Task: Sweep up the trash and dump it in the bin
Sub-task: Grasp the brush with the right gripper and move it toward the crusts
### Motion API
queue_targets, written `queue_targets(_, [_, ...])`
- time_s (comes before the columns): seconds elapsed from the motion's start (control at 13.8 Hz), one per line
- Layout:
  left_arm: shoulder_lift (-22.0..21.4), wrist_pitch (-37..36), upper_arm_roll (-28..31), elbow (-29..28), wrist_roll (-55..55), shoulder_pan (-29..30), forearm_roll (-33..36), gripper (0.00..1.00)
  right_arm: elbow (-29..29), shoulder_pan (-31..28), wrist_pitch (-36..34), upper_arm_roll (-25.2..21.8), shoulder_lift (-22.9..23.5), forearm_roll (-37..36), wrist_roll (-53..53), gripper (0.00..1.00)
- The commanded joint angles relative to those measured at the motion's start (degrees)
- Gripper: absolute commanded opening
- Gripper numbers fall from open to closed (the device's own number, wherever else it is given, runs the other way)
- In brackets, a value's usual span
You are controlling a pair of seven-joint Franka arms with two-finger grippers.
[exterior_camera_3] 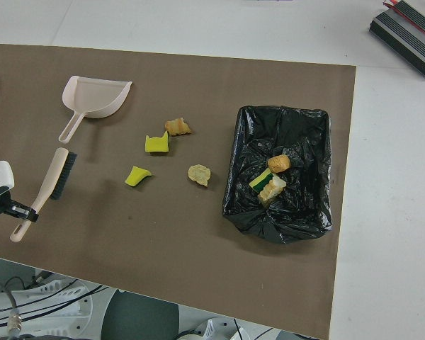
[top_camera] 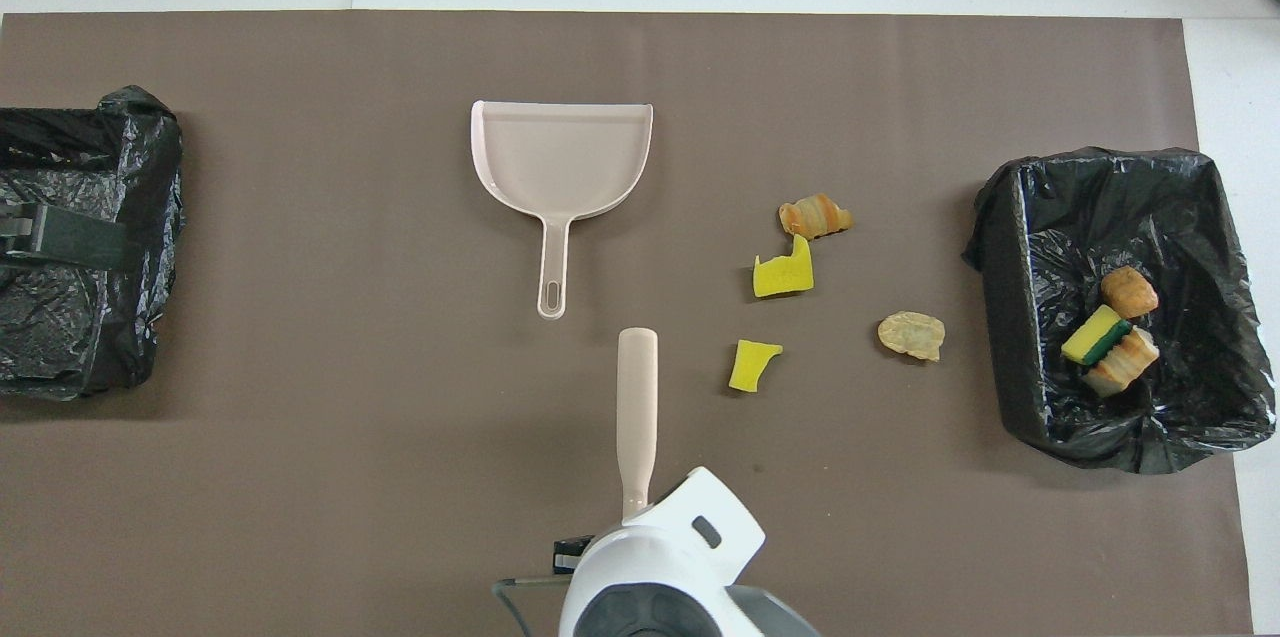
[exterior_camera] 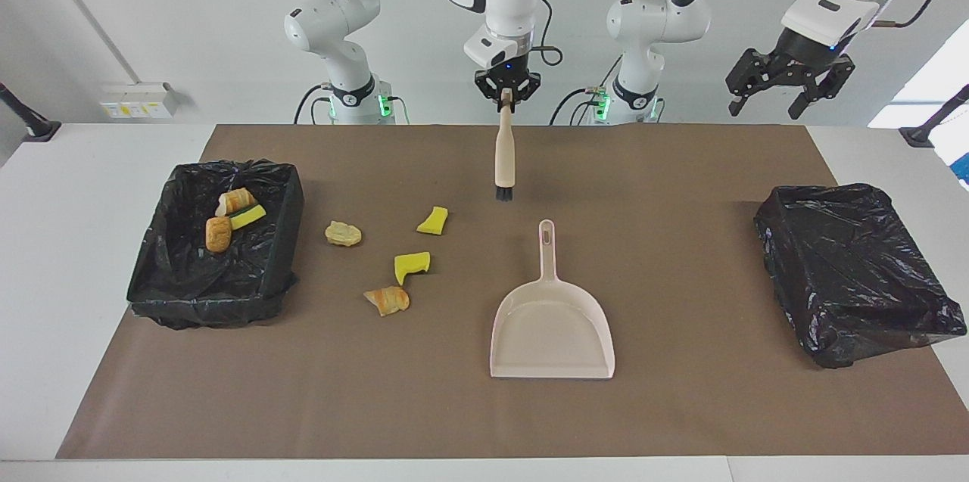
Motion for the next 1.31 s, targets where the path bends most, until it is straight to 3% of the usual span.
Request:
queue_targets(0.0, [-0.16, -1.23, -0.08, 0.66, 0.39, 0.28, 0.49, 1.00, -0.33, -7.53, -1.81, 0.37, -2.09, 1.33, -8.10, 0.00])
queue_targets(0.22, [-0.16, -1.23, -0.08, 0.66, 0.39, 0.28, 0.49, 1.00, 0.28, -17.90, -5.67, 0.46, -1.66, 0.98, -15.40, 0.00])
queue_targets(0.58, [-0.16, -1.23, -0.08, 0.66, 0.39, 0.28, 0.49, 1.00, -3.13, -28.73, -10.86, 0.37, -2.01, -6.75, -21.38, 0.00])
queue_targets(0.73, [-0.16, -1.23, -0.08, 0.66, 0.39, 0.28, 0.49, 1.00, -8.56, -29.27, -9.56, 0.37, -4.46, -9.12, -21.92, 0.00])
queue_targets(0.94, [-0.16, -1.23, -0.08, 0.66, 0.39, 0.28, 0.49, 1.00, -14.19, -35.58, -5.62, 0.37, -6.22, -10.27, -26.38, 0.00])
queue_targets(1.09, [-0.16, -1.23, -0.08, 0.66, 0.39, 0.28, 0.49, 1.00, -19.64, -36.21, 0.17, 0.37, -8.33, -11.23, -27.72, 0.00])
queue_targets(1.23, [-0.16, -1.23, -0.08, 0.66, 0.39, 0.28, 0.49, 1.00, -21.42, -36.22, 2.31, 0.46, -8.78, -11.24, -27.90, 0.00])
